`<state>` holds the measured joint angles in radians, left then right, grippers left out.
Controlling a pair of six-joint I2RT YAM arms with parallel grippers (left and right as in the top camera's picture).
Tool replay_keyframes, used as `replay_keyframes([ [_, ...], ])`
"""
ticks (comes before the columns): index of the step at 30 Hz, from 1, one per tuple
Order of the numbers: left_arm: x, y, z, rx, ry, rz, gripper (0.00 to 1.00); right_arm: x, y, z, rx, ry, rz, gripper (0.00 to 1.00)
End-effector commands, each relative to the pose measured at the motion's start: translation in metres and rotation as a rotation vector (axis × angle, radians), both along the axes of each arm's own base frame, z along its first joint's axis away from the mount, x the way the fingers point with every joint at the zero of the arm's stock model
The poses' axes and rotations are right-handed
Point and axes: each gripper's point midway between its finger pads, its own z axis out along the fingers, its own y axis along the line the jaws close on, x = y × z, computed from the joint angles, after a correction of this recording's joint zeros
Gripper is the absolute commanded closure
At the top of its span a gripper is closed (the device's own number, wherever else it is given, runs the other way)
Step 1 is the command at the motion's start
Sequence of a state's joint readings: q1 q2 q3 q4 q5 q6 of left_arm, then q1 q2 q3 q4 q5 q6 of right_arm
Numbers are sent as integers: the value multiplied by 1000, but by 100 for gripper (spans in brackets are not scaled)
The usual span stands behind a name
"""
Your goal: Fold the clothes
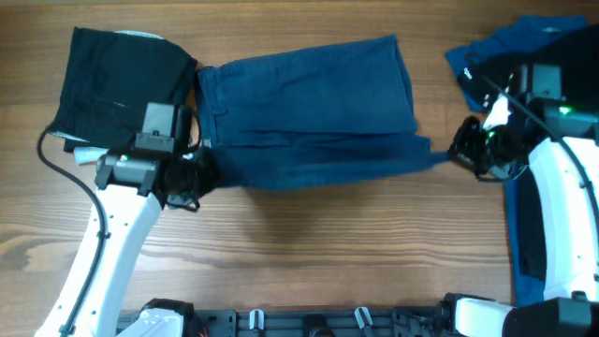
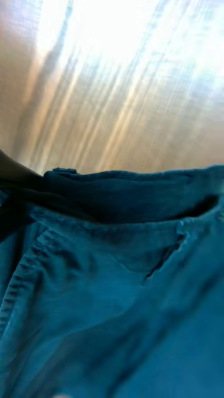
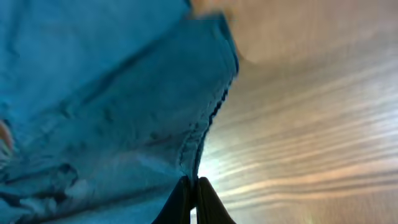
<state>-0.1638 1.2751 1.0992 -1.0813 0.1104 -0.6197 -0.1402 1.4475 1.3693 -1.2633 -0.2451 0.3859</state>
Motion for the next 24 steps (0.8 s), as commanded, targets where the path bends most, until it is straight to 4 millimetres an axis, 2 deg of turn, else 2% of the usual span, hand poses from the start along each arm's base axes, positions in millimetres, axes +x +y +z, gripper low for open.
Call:
replay_keyframes([
  [1,19,12,22,55,-108,48,96,25,-10,32,-57,-128,7,96],
  [3,27,14,25,69,-140,57,96,38,-9,39,-57,-175,13,96],
  [9,62,15,38,73,-279,80,96,80,12,52,-24,-330,84,96],
  [11,72,13,45,62,-326,81,96,87,19,52,-23,-346,105,96],
  [14,71,11,44,54,-323,76,96,78,25,42,-13,-287,118,96],
  [18,68,12,39,59,-296,74,96,44,26,22,1,-125,106,95],
  [22,69,11,36,61,-287,73,96,14,30,-1,30,15,108,86],
  [24,69,11,36,61,-286,73,96,5,42,-13,107,55,122,85],
])
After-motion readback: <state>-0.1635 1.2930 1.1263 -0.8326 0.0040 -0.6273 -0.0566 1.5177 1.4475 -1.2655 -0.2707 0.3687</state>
